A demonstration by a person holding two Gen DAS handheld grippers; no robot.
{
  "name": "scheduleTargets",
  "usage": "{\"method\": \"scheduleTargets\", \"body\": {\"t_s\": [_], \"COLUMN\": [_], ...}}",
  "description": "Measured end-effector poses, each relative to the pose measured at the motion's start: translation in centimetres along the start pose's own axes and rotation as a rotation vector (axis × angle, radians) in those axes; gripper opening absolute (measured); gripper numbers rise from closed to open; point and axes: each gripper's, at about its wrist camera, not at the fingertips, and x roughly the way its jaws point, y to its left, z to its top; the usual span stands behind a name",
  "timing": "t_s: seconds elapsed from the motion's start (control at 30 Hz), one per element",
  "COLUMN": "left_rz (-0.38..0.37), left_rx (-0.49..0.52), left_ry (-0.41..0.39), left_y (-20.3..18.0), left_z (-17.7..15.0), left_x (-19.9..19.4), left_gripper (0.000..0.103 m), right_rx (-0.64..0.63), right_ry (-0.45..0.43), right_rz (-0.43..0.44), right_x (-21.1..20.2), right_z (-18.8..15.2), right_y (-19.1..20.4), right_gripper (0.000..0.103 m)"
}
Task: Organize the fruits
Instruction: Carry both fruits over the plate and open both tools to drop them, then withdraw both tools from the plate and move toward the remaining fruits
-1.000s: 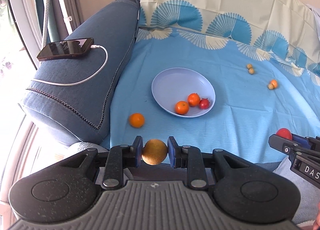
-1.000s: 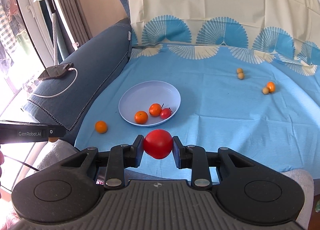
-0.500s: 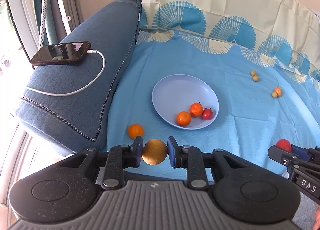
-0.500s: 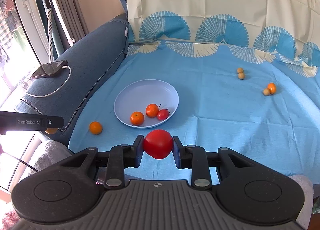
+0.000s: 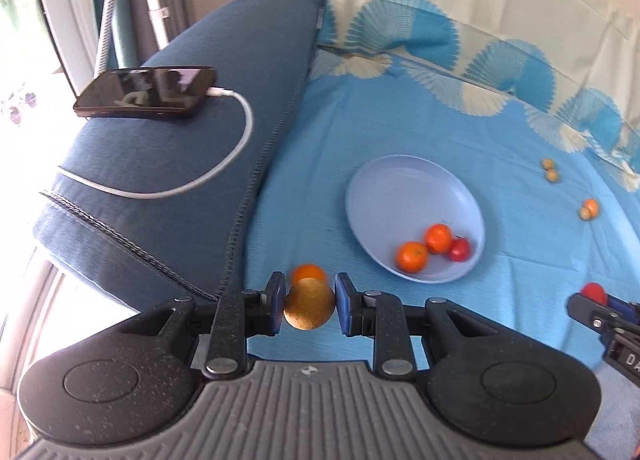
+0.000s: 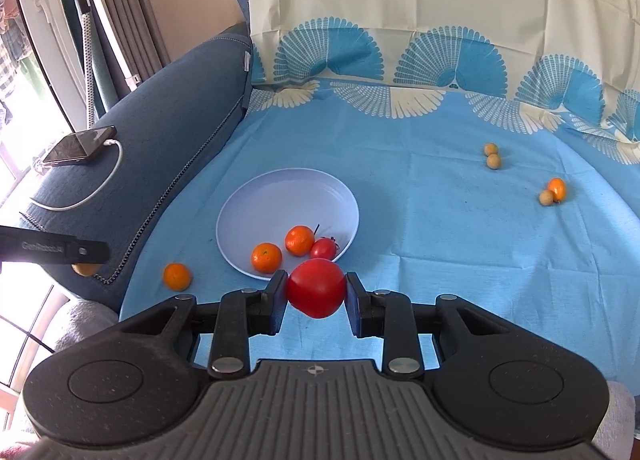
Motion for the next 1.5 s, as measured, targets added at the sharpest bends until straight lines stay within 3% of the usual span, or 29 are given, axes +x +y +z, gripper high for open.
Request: {"method": "scheduleTargets", "body": {"t_s": [0.13, 0.5, 1.13, 1.2, 1.27, 1.3, 1.37, 1.5], "left_rz": [0.018, -0.038, -0.001, 0.0, -0.01, -0.014, -0.018, -0.015], "left_rx": [0.003, 0.029, 0.168, 0.179, 0.18, 0.173, 0.178, 0.178], "left_ry": [0.007, 0.066, 0.117, 0.134, 0.125, 0.093, 0.054, 0.069], "left_y": [0.2, -3.4, -10.0, -10.0, -9.9, -9.6, -9.4, -9.3], "left_z": [1.2, 4.3, 8.3, 8.4, 8.6, 8.5, 8.3, 8.0], "left_x": [1.5, 7.5, 18.1, 18.8, 18.8, 18.4, 17.5, 16.2], "left_gripper": [0.029, 0.029, 0.03, 0.045, 0.096, 0.101, 0.103, 0.103], "right_rx": [0.006, -0.019, -0.137, -0.151, -0.165, -0.175, -0.189, -0.158], "right_ry": [0.011, 0.027, 0.069, 0.067, 0.057, 0.055, 0.042, 0.037], "right_rz": [-0.001, 0.01, 0.011, 0.012, 0.029, 0.037, 0.04, 0.016], "right_x": [2.1, 8.6, 18.8, 19.2, 19.5, 19.5, 19.2, 17.7], "right_z": [0.7, 3.3, 4.7, 4.8, 5.0, 5.0, 5.1, 5.0], "right_y": [-0.2, -0.5, 0.4, 0.5, 0.5, 0.6, 0.5, 0.0], "right_gripper": [0.032, 0.032, 0.032, 0.033, 0.036, 0.049, 0.065, 0.084]}}
